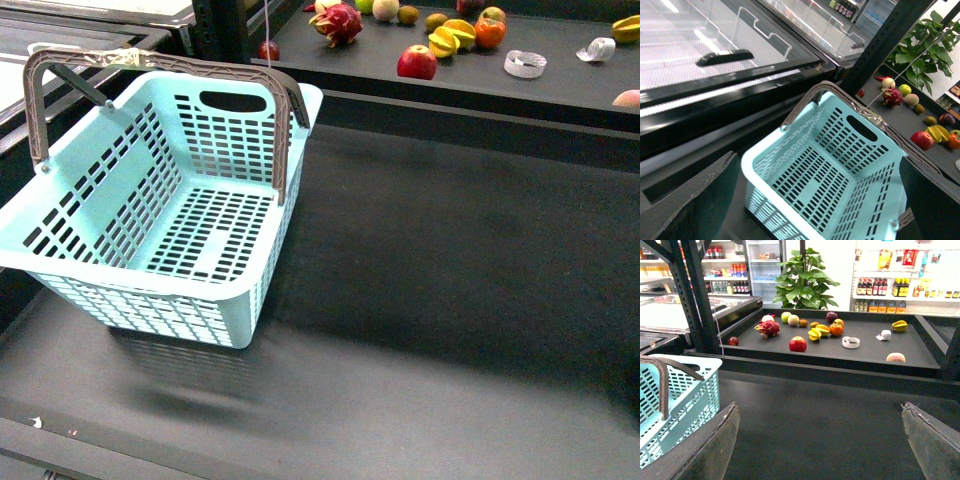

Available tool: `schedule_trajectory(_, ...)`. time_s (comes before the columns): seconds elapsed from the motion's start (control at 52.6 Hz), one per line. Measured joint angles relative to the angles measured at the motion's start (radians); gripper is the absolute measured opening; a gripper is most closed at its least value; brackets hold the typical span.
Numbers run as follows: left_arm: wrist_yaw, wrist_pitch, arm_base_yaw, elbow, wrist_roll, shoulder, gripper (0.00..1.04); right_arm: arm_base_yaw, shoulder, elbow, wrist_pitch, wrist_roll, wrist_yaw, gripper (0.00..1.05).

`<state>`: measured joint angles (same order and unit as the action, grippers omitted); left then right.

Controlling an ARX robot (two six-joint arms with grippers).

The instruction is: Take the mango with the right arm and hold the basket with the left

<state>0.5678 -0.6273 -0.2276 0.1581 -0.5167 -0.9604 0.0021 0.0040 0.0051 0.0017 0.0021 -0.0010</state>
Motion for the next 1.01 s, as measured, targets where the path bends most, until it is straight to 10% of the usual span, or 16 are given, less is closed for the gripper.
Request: schedule_trajectory(1.007,-0.247,0.151,0.007,1.084,-0.544,-1.199,0.99,0.0,0.0,0.0,0.0,0.0,0.0,0.97)
